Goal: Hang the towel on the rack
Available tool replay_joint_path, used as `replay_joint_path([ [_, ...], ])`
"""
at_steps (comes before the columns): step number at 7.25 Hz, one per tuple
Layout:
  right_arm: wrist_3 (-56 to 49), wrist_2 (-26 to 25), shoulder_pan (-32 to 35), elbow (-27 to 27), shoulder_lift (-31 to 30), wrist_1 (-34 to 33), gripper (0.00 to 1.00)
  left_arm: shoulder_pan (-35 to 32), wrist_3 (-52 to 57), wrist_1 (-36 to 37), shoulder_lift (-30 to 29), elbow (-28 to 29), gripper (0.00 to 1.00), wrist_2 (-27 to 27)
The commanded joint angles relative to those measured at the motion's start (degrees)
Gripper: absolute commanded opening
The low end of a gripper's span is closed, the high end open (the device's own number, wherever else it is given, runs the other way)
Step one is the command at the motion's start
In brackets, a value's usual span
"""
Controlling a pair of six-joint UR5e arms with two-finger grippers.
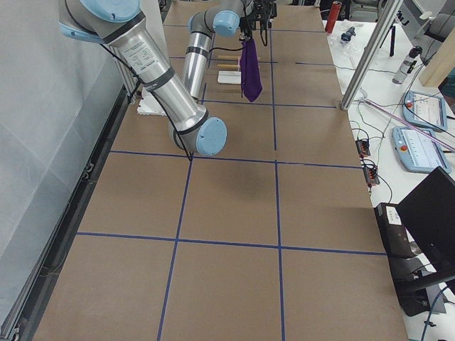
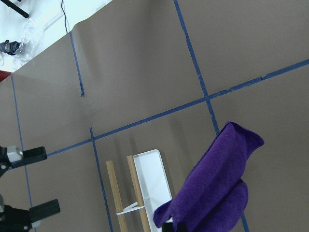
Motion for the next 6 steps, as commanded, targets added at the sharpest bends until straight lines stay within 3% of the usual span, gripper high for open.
replay_joint_path([
  [1, 0.70, -0.28, -0.24, -0.87, 1.37, 0.45, 0.00, 4.16, -5.70, -0.26, -2.88, 0.67, 0.98, 4.51],
  [6, 6.94, -2.13, -0.33, -0.95, 3.21, 2.29, 0.00, 5.14, -15.29, -4.38, -3.41, 1.81, 0.99, 5.59],
])
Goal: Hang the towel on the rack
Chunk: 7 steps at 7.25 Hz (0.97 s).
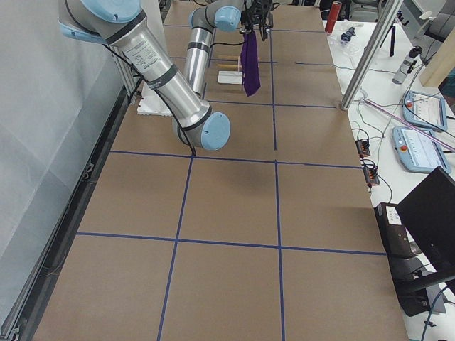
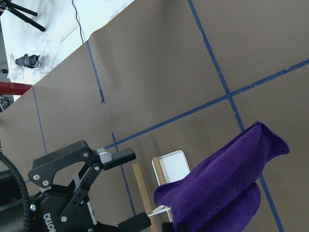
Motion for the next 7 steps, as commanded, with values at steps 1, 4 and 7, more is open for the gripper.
replay_joint_path([
  [1, 2.79, -0.60, -0.01, -0.33, 1.02, 1.64, 0.00, 0.91, -1.42, -2.45, -0.15, 0.60, 0.98, 1.70],
  [4, 3.08, -0.60, -0.01, -0.34, 1.11, 2.18, 0.00, 1.44, -1.50, -2.55, -0.06, 0.17, 0.89, 2.07],
  [7, 3.16, -0.86, -0.01, -0.25, 1.11, 2.18, 0.00, 1.44, -1.59, -2.64, -0.06, -0.36, 0.16, 2.07],
])
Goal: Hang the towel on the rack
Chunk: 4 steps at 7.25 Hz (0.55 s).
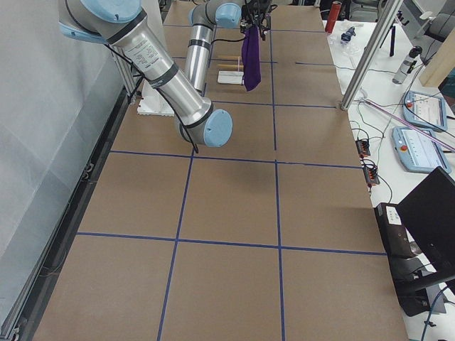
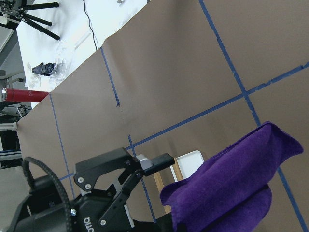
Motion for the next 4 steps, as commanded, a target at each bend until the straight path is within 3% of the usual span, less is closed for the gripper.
replay_joint_path([
  [1, 0.07, -0.07, 0.00, 0.35, 0.00, 0.04, 0.00, 0.01, 0.23, -0.07, 0.01, -0.22, 0.00, -0.08],
  [4, -0.54, 0.54, 0.00, 1.06, -1.04, 0.04, 0.00, 0.01, 0.84, -0.24, 0.45, -0.66, 0.00, 0.09],
])
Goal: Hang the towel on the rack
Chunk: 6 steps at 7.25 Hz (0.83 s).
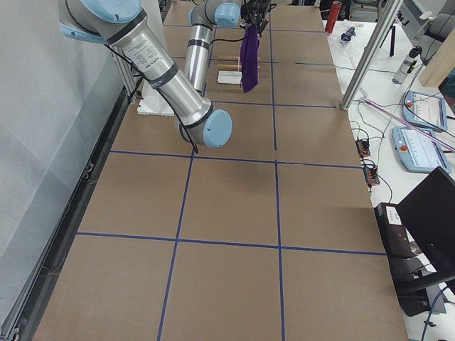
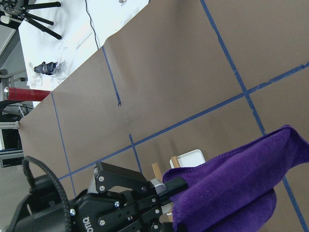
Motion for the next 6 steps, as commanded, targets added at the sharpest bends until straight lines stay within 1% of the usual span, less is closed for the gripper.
replay_joint_path([
  [1, -1.07, -0.10, -0.48, 2.59, -3.70, 0.09, 0.99, 0.00, 0.60, -0.65, 0.37, -0.37, 0.00, 0.07],
  [3, -8.59, -0.02, -0.32, 7.34, -11.69, 0.52, 1.00, 0.00, 1.74, -3.64, 1.42, -0.29, 0.00, 0.16],
  [5, -9.86, -0.19, 1.00, 7.10, -18.55, 6.29, 1.00, 0.52, 1.83, -3.74, 1.25, -0.72, 0.00, 1.91],
  [6, -14.04, -0.45, 3.53, 6.31, -22.59, 7.46, 1.00, 2.53, 1.83, -3.74, 2.81, -1.77, 0.00, 3.22],
])
